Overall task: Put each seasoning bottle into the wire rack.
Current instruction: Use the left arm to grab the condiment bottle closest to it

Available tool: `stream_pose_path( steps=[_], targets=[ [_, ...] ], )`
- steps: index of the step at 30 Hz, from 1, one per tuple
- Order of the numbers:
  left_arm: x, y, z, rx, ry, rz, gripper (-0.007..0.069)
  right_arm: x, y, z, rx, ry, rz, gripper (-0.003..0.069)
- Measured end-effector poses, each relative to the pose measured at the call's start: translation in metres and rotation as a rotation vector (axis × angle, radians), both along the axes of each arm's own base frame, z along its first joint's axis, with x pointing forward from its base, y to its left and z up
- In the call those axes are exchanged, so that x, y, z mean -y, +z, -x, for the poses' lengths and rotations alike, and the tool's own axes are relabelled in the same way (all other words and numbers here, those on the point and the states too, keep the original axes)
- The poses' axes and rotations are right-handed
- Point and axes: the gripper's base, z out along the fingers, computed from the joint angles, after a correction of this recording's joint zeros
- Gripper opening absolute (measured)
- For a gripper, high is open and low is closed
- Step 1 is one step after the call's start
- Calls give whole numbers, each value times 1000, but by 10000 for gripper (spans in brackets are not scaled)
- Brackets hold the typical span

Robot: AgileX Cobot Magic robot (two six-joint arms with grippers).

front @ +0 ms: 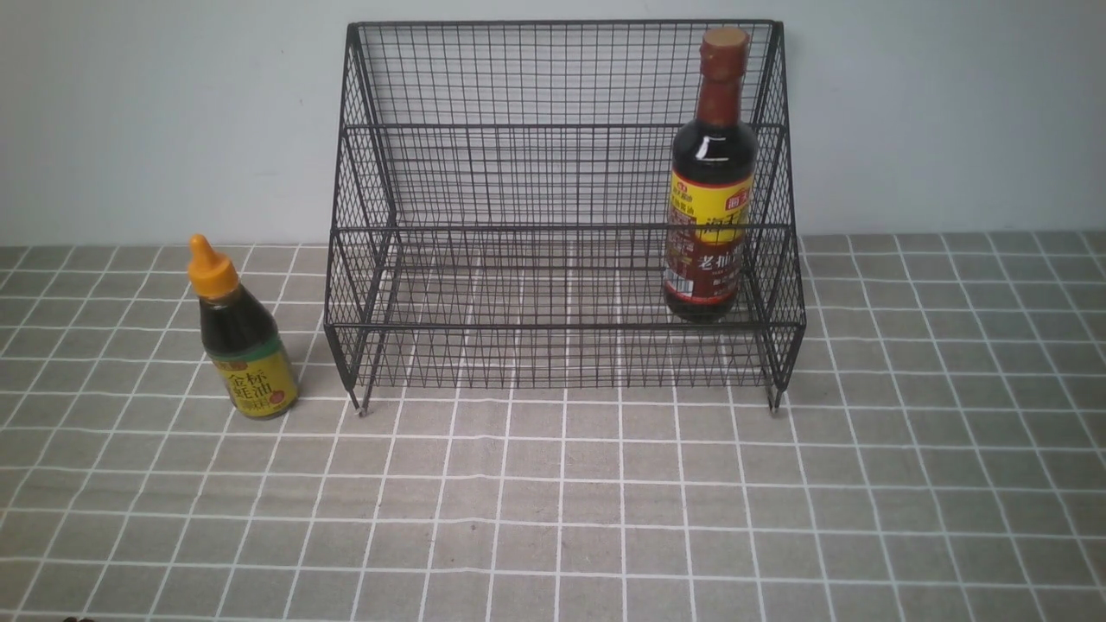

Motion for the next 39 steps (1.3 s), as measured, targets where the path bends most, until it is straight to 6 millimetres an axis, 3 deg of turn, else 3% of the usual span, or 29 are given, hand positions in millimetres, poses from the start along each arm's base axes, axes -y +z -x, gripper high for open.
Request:
stream_pose_path(
  steps=[4,10,15,18,22,39],
  targets=[
    [0,0,0,0,0,0,-7,-3,-20,-9,-59,-2,27,-13],
    [0,0,0,0,0,0,-7,-6,-65,-24,-172,-34,116,-13],
    [0,0,0,0,0,0,-7,1,-117,-35,-325,-214,134,-13],
    [0,0,0,0,0,0,-7,5,-134,-37,-385,-287,117,-13],
    [0,0,0,0,0,0,-7,9,-137,-36,-411,-355,97,-13],
    [0,0,0,0,0,0,-7,9,-137,-36,-419,-350,76,-13]
  ],
)
